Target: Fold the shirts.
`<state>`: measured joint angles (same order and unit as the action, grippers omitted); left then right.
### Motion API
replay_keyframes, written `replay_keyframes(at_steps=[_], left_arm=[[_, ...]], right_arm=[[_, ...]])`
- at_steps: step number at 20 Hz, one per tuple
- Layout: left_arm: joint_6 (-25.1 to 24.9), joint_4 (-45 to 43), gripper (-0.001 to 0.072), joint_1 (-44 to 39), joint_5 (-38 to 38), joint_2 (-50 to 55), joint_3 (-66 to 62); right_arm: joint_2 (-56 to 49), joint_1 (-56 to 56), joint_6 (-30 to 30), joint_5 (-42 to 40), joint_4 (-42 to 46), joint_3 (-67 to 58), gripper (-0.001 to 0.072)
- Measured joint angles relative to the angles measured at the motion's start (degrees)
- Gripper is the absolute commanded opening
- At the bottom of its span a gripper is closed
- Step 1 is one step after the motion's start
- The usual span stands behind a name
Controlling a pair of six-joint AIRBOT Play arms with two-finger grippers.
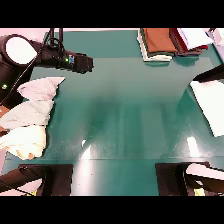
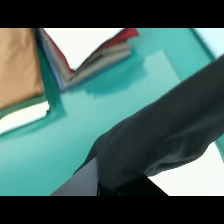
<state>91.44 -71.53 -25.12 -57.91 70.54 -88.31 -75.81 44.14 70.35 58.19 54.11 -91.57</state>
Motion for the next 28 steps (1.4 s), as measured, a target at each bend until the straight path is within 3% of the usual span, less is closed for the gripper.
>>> replay_keyframes(at_steps=[5,6,8,9,13,17,22,25,28], left_arm=[[-0.7,0.0,0.0025,0.0,-0.1,0.0,0.0],[-1.0,0.0,0.0025,0.0,-0.1,0.0,0.0],[-1.4,0.0,0.0025,0.0,-0.1,0.0,0.0],[-1.5,0.0,0.0025,0.0,-0.1,0.0,0.0],[-1.7,0.0,0.0025,0.0,-0.1,0.0,0.0],[-1.8,0.0,0.0025,0.0,0.1,0.0,0.0],[-1.9,0.0,0.0025,0.0,0.9,0.0,0.0],[-1.9,-0.1,0.0025,0.0,1.7,0.0,0.0],[-1.9,0.0,0.0025,0.0,2.3,0.0,0.0]], right_arm=[[4.5,5.4,0.0,7.3,4.0,8.0,0.0025],[5.7,6.6,0.0,8.4,6.2,10.6,0.012],[8.0,9.1,0.1,10.1,10.7,16.0,0.0485],[8.9,10.4,0.1,10.7,12.7,18.4,0.0534],[11.4,15.6,0.5,13.8,18.1,23.9,0.0533],[12.0,14.3,1.6,16.0,16.0,21.0,0.0531],[12.3,-1.0,2.8,18.6,1.9,15.1,0.0531],[12.3,-15.5,3.5,19.6,-2.7,13.7,0.0485],[12.3,-29.6,3.7,18.1,-4.5,13.9,0.0069]])
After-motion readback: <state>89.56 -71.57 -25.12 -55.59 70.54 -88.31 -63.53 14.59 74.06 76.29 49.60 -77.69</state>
